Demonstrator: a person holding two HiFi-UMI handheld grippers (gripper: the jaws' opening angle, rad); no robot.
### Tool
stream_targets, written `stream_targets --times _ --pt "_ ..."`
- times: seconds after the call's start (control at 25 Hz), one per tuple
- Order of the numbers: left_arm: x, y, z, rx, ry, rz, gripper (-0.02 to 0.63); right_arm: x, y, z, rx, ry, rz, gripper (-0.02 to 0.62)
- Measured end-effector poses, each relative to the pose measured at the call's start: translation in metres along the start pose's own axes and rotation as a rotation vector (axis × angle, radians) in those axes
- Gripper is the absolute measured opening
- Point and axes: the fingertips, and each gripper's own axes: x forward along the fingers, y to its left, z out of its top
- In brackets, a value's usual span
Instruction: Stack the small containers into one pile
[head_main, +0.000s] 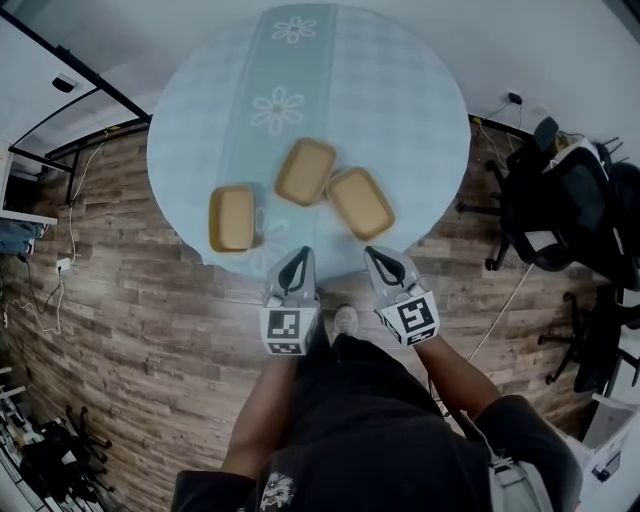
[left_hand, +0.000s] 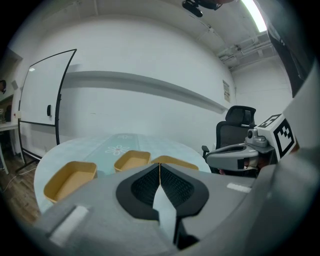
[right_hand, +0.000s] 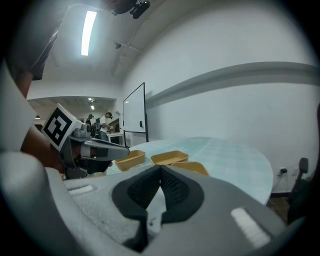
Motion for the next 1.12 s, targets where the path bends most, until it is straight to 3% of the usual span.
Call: stream_targets --times 0.4,0.8,1.0,1.12 --pt "0.002 -0.003 -0.023 -0.039 0.03 -0.006 0.006 -0.002 0.001 -0.02 0.027 0.012 0.015 0.019" --pt "0.003 -0.002 -0.031 -0.049 0.048 -0.018 0.006 0.003 -0.025 -0.039 0.076 0.033 -0.113 0.312" --pt "0.006 0.002 -0.035 -0.054 0.057 -0.018 0.006 0.015 -0.038 -0.06 0.097 0.1 -0.163 0.474" --pt "0.009 0.001 -0.036 -0.054 0.061 -0.023 0.006 0.023 -0.048 -0.072 0.096 0.148 -0.167 0.523"
